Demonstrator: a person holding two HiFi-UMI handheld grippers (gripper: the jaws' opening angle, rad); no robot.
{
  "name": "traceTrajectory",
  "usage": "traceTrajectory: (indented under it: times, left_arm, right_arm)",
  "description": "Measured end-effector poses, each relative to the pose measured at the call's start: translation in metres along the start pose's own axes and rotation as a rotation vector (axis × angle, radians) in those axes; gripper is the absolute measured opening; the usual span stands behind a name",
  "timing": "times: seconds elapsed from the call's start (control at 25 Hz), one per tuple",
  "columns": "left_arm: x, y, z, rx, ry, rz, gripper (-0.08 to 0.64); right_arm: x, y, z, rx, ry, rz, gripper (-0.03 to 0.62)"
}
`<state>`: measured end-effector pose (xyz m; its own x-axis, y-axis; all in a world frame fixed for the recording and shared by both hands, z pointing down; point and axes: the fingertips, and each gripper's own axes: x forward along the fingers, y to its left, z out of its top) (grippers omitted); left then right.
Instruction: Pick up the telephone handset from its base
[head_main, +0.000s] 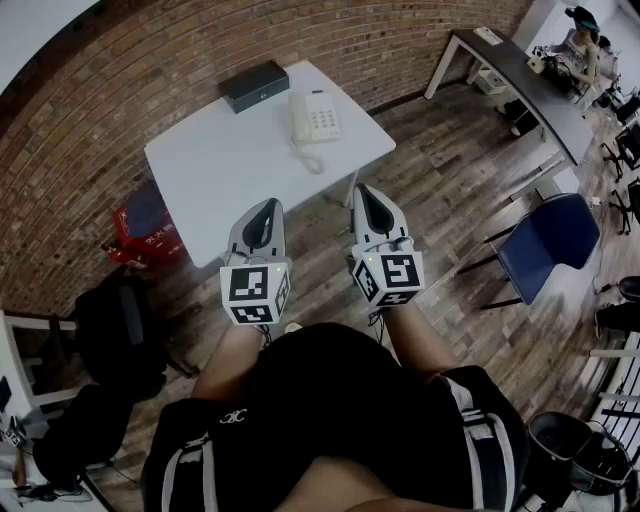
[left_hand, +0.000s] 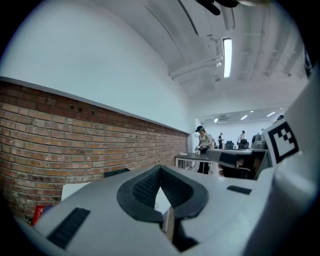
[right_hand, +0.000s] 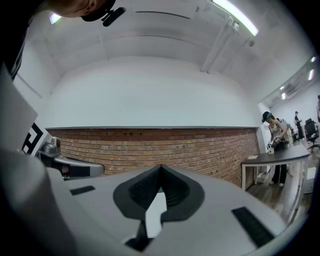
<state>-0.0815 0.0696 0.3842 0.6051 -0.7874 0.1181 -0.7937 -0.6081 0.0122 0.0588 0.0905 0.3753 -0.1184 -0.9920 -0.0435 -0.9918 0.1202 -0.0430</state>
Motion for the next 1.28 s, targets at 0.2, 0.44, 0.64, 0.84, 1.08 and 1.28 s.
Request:
traceTrajectory:
  times: [0.2, 0.44, 0.64, 0.84, 1.08, 1.28]
  left_arm:
    - [-0.008, -0.009, 0.002, 0.003, -0.003, 0.005, 0.002]
    - [-0.012, -0.012, 0.005, -0.017, -0.001, 0.014, 0.002]
    - [-0.015, -0.009, 0.004, -0.025, 0.001, 0.014, 0.002]
    - [-0.015, -0.003, 0.001, -0.029, 0.006, 0.012, 0.002]
    - [-0.013, 0.015, -0.010, -0.045, 0.024, 0.005, 0.002]
    - [-0.013, 0.036, -0.016, -0.054, 0.026, -0.011, 0.002]
  right_arm:
    - [-0.013, 0.000, 0.002, -0.005, -0.002, 0.005, -0.003]
    - [-0.017, 0.003, 0.000, 0.003, 0.014, 0.019, -0.003]
    - [-0.015, 0.008, -0.003, -0.004, 0.025, 0.022, -0.003]
    - [-0.010, 0.015, -0.009, 0.000, 0.037, 0.026, -0.003]
    - [0.003, 0.028, -0.014, 0.005, 0.045, 0.016, -0.003]
    - [0.013, 0.042, -0.020, 0.013, 0.045, -0.003, -0.003]
